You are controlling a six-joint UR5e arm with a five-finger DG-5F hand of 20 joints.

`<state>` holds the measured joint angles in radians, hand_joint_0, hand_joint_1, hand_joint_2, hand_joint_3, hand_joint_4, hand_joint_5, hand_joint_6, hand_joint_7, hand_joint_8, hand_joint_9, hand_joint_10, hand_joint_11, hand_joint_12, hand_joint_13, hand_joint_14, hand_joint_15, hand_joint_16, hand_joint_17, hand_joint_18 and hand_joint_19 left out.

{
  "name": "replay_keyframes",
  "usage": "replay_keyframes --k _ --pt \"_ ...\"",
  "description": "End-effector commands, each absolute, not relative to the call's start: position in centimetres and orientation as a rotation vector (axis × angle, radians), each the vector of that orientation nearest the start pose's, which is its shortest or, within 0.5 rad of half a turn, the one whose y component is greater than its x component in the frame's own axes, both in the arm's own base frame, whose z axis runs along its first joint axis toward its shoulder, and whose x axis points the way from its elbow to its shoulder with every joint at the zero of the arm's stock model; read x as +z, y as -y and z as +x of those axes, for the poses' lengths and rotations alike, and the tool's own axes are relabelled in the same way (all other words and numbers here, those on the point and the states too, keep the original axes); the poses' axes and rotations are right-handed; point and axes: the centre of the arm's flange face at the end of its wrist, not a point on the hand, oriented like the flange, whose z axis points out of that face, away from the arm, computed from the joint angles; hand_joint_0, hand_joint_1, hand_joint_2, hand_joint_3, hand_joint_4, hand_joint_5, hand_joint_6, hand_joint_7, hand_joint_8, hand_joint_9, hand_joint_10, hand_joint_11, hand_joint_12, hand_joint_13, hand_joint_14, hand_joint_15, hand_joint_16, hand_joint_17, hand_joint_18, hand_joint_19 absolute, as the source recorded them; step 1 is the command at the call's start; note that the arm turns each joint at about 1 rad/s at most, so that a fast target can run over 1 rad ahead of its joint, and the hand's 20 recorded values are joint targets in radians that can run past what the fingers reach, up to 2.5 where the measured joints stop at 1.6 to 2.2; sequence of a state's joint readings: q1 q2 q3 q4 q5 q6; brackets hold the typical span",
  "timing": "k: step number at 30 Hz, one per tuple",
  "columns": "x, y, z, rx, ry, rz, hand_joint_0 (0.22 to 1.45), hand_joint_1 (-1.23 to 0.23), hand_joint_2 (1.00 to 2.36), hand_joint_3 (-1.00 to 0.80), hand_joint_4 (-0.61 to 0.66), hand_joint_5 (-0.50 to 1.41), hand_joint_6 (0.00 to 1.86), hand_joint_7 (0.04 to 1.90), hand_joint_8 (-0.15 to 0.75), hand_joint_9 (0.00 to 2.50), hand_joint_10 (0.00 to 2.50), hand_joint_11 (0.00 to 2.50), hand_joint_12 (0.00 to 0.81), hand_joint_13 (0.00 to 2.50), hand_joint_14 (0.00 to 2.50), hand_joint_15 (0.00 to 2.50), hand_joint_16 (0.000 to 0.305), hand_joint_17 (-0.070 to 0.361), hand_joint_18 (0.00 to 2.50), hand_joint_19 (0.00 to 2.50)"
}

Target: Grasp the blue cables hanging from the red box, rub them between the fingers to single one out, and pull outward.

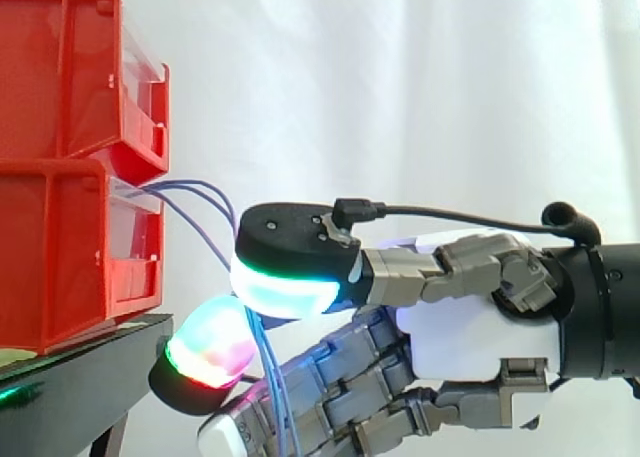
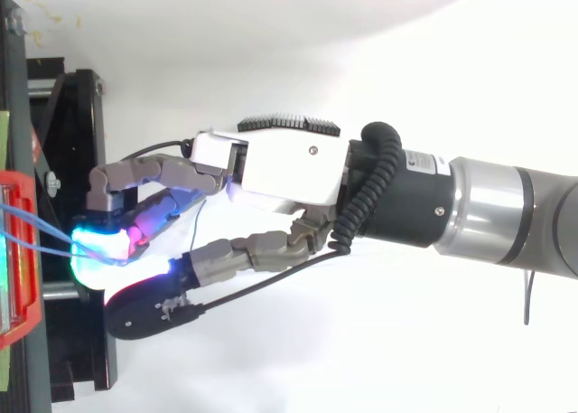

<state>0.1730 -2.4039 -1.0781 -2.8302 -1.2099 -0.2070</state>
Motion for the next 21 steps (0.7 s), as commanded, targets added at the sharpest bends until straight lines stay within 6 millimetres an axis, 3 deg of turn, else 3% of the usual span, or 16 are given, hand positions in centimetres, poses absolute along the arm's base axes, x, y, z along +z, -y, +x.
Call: replay_keyframes --k 1,10,15,20,21 --pt "22.49 3.52 79.38 0.892 -1.212 1.178 0.54 -0.6 1.0 -0.46 0.23 -0.08 0.52 1.31 0.302 0.81 0.01 0.23 0.345 0.72 0.01 0.28 0.046 0.104 0.58 0.54" --pt "22.89 3.66 79.23 0.892 -1.255 1.193 0.58 -0.61 1.01 -0.38 0.19 -0.08 0.53 1.36 0.298 0.82 0.01 0.25 0.341 0.72 0.01 0.28 0.045 0.101 0.58 0.55" --pt "22.84 3.44 79.2 0.899 -1.268 1.189 0.6 -0.64 1.01 -0.3 0.18 -0.11 0.63 1.28 0.293 0.81 0.01 0.26 0.339 0.72 0.01 0.29 0.045 0.101 0.58 0.54" --pt "22.58 3.57 78.89 0.908 -1.305 1.2 0.61 -0.67 1.02 -0.26 0.2 -0.15 0.73 1.08 0.292 0.8 0.01 0.3 0.342 0.72 0.01 0.3 0.045 0.101 0.59 0.54" --pt "23.26 3.88 78.63 0.919 -1.305 1.213 0.61 -0.68 1.02 -0.26 0.21 -0.16 0.74 1.07 0.293 0.79 0.01 0.31 0.341 0.72 0.01 0.3 0.045 0.102 0.6 0.54"
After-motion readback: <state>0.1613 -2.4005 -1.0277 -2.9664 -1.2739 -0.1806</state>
